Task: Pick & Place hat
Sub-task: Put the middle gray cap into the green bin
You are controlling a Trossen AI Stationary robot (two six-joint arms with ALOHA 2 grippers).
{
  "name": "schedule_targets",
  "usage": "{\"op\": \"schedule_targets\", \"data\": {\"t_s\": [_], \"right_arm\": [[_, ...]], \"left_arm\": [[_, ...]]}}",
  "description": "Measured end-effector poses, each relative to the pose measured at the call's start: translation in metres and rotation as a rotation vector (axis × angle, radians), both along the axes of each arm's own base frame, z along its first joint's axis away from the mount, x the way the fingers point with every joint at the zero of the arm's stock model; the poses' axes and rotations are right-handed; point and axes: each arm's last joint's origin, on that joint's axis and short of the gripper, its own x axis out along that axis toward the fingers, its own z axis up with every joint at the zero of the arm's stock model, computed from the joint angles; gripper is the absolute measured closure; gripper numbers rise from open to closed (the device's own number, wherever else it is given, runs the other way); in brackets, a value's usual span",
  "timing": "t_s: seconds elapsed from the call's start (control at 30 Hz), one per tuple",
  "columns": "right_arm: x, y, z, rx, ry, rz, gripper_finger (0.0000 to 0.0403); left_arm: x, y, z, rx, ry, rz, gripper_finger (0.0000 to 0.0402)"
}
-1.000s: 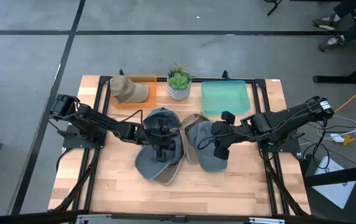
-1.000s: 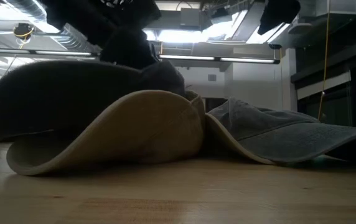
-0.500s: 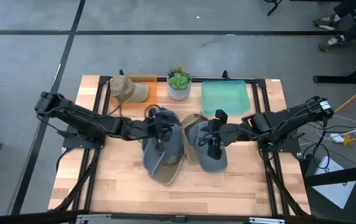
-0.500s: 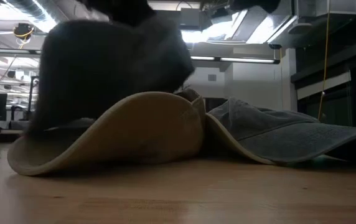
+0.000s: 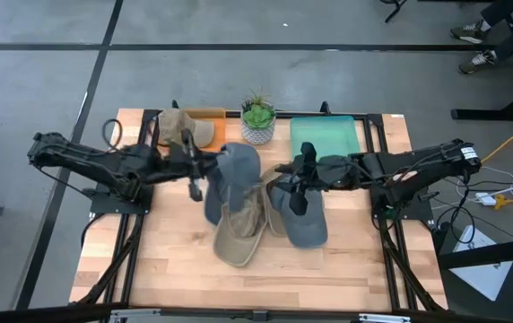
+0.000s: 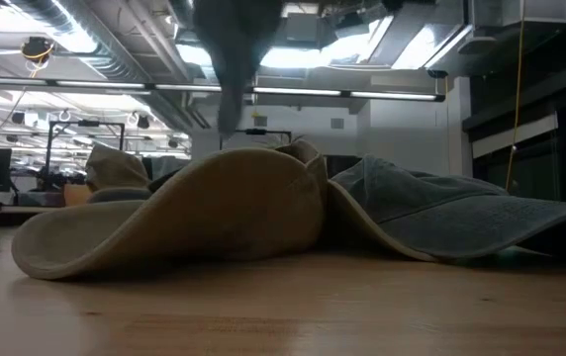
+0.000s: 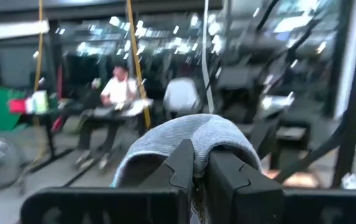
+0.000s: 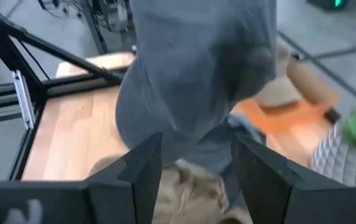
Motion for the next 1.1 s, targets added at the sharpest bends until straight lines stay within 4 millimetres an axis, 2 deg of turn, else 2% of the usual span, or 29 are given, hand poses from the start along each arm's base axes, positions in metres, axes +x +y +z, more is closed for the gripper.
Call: {"op": "schedule_targets", "data": {"t_s": [0.2,0.43,0.77,1.1], "right_arm": [[0.008,-0.011,0.008,-0.021,-0.087,0.056,0.0214],[0.031,-0.016,0.006,-0.083,-0.189,0.221,0.0214],[0.038,-0.019,0.011,-0.166,-0.274,0.236,0.0213],[0.041,-0.019,0.014,-0.271,-0.316,0.217,0.0213]], "left_arm": [[-0.015,0.000,0.014,-0.005,-0.109,-0.121,0.0383],[-0.018,-0.004,0.026,0.015,-0.249,-0.270,0.0383],[-0.017,-0.002,0.027,-0.011,-0.256,-0.192,0.0382],[-0.006,-0.004,0.020,-0.017,-0.222,-0.181,0.0382]]}}
